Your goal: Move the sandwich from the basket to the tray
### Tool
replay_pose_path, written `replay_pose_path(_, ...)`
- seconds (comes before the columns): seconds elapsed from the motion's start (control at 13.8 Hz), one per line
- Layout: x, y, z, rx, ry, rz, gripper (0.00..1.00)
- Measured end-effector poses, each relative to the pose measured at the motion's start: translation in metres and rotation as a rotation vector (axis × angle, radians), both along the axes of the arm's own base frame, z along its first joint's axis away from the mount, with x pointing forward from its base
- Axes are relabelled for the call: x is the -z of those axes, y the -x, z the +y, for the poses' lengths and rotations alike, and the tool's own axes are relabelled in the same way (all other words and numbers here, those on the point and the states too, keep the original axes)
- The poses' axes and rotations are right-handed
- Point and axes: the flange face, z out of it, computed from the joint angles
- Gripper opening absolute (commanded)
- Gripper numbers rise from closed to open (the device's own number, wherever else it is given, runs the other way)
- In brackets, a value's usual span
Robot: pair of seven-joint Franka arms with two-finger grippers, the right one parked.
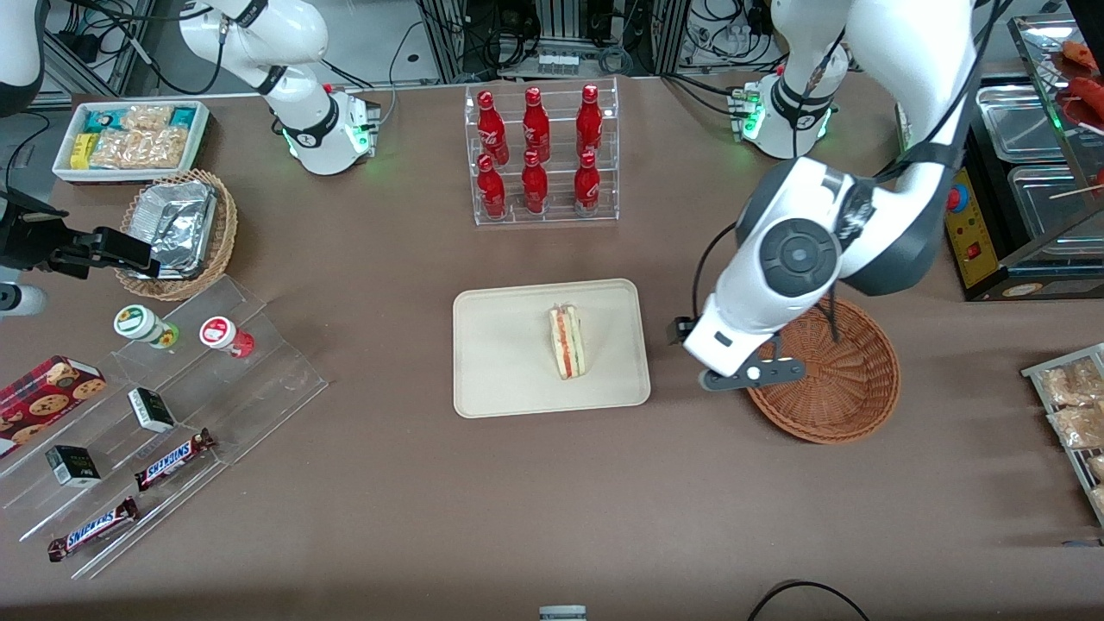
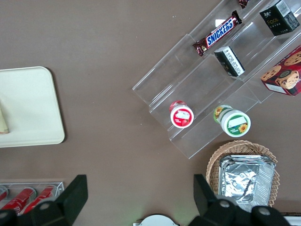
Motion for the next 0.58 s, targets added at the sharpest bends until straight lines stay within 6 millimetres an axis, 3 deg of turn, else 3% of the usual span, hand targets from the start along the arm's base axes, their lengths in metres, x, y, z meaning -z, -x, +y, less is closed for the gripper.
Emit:
replay_pose_path(0.29,-0.014,0.012,0.036,0.045,-0.007,0.002,1.0)
replay_pose_path(0.58,-0.041,0.031,0.09,0.125,0.0,0.017,1.0)
